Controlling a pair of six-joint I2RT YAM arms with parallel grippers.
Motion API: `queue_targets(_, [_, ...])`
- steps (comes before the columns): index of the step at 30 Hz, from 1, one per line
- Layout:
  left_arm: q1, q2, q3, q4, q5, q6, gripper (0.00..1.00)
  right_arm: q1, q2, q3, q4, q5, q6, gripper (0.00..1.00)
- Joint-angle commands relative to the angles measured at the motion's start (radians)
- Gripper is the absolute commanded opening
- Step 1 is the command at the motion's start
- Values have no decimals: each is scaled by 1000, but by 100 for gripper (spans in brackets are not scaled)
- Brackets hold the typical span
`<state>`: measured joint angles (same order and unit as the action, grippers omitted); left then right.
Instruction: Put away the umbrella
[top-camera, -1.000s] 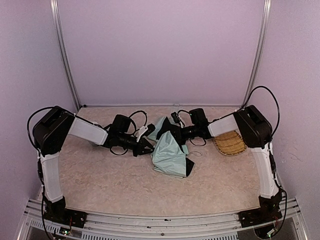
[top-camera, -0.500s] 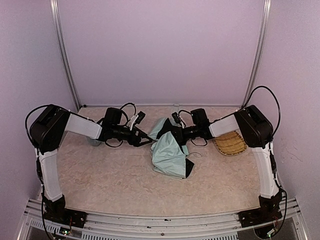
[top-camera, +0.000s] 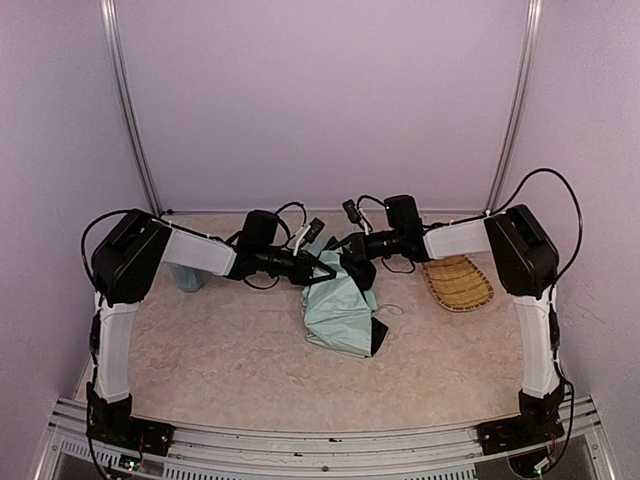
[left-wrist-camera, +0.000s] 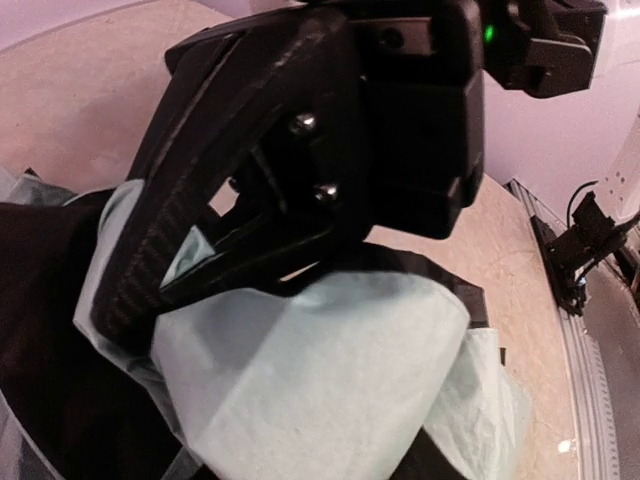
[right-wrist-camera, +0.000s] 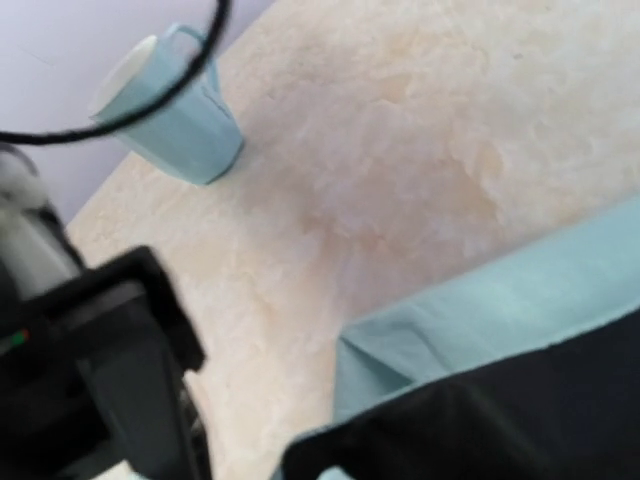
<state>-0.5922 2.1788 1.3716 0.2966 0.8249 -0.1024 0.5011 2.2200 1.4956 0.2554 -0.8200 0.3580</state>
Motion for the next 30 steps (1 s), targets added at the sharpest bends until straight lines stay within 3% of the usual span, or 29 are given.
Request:
queue_targets(1, [19,7,-21,179,23,-126,12,4,-92,-2,-40,-7,-35,5])
queue_targets(3, [24,0,-46,230,21,-159,0,-3,-132,-15,-94,18,-70,26])
queue_targets(5, [28,-4,-54,227,7,-157,0,-25,-181,-50,-142,58,-74,42])
queue_targets(10, [31,-2,-66,215,-37,-144,0,-110,-294,-244,-167,84,-42,69])
queue_targets(12, [35,9,-50,194,-81,-144,0,-115,-329,-331,-160,101,-60,70])
queue_targets(16, [45,95,87,-12,-159,-126,0,-112,-424,-459,-64,70,-99,73])
queue_targets(19, [48,119,121,-78,-165,-99,0,-93,-512,-499,-26,128,-230,73])
queue_targets(24, [44,146,144,-155,-158,-57,0,26,-534,-402,-169,243,-635,78])
queue_targets(30, [43,157,147,-173,-135,-39,0,124,-386,-222,-352,357,-986,86])
